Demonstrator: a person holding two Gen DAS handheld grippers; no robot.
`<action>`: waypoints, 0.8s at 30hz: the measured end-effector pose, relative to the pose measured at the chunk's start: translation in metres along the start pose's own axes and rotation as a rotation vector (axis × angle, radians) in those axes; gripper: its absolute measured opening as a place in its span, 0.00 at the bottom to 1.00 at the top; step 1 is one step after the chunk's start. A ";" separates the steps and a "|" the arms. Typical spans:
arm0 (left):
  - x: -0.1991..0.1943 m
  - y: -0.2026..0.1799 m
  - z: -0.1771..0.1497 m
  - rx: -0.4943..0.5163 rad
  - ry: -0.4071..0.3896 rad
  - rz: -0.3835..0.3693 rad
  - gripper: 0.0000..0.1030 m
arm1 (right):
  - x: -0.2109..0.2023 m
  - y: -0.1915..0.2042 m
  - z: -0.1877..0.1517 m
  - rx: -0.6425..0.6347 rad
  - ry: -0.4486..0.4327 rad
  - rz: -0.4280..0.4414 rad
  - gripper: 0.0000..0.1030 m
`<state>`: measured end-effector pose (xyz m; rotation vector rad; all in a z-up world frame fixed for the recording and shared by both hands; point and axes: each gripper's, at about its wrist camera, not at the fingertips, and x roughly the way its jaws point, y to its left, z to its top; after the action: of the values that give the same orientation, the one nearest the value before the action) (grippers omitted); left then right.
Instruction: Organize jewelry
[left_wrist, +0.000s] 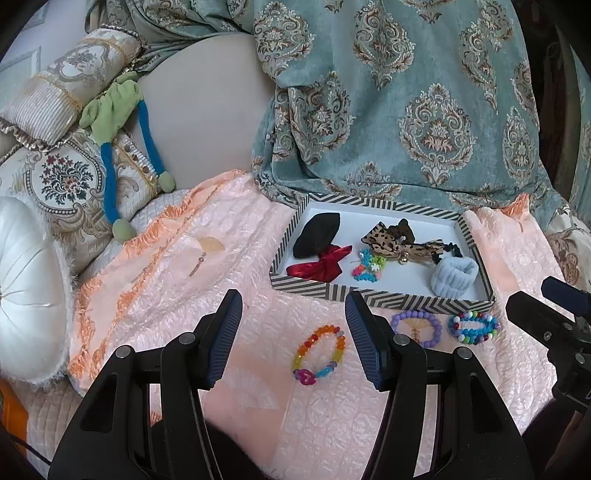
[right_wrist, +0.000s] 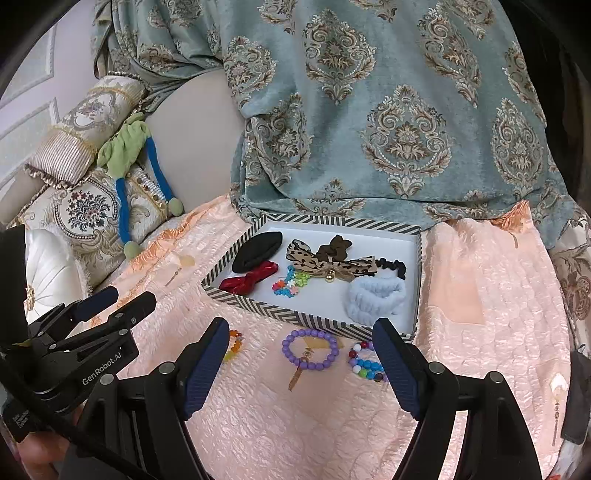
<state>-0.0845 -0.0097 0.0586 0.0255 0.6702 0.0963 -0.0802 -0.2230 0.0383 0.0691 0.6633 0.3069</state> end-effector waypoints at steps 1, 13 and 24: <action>0.000 0.000 0.000 0.000 0.002 -0.001 0.56 | 0.000 0.000 0.000 0.000 0.000 0.000 0.75; 0.003 -0.001 0.000 0.011 0.013 -0.002 0.56 | -0.002 -0.002 0.002 0.005 -0.005 0.001 0.76; 0.007 0.003 -0.004 0.012 0.026 -0.002 0.56 | 0.000 -0.003 0.000 0.008 0.006 0.001 0.76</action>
<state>-0.0818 -0.0062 0.0515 0.0351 0.6968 0.0914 -0.0795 -0.2260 0.0378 0.0763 0.6702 0.3057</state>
